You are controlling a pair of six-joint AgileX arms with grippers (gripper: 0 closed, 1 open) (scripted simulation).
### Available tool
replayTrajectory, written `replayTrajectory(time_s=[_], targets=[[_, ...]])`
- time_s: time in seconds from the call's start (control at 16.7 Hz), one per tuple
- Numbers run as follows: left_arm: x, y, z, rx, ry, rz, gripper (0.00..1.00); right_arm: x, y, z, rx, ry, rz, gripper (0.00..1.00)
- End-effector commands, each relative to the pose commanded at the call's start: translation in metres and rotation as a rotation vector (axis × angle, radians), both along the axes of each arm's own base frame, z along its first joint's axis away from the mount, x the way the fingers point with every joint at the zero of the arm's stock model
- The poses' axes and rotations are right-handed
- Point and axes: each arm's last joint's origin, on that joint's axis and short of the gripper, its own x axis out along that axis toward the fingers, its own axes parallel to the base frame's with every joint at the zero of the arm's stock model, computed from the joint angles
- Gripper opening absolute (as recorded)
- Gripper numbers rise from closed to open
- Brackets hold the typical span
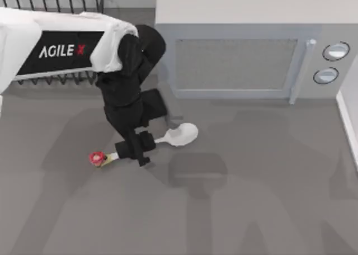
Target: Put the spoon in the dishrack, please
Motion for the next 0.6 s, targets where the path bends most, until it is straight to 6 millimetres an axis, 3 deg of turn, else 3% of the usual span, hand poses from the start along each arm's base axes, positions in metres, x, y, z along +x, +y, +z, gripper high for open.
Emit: replayTrajectory(time_s=[0.18, 0.36, 0.6], targets=[[0.009, -0.007, 0.030, 0.002, 0.004, -0.009, 0.00, 0.000, 0.000, 0.000, 0.000, 0.000, 0.000, 1.00], [0.015, -0.009, 0.080, 0.011, 0.020, -0.007, 0.00, 0.000, 0.000, 0.000, 0.000, 0.000, 0.000, 1.00], [0.009, -0.004, 0.151, 0.013, 0.023, 0.001, 0.00, 0.000, 0.000, 0.000, 0.000, 0.000, 0.000, 1.00]])
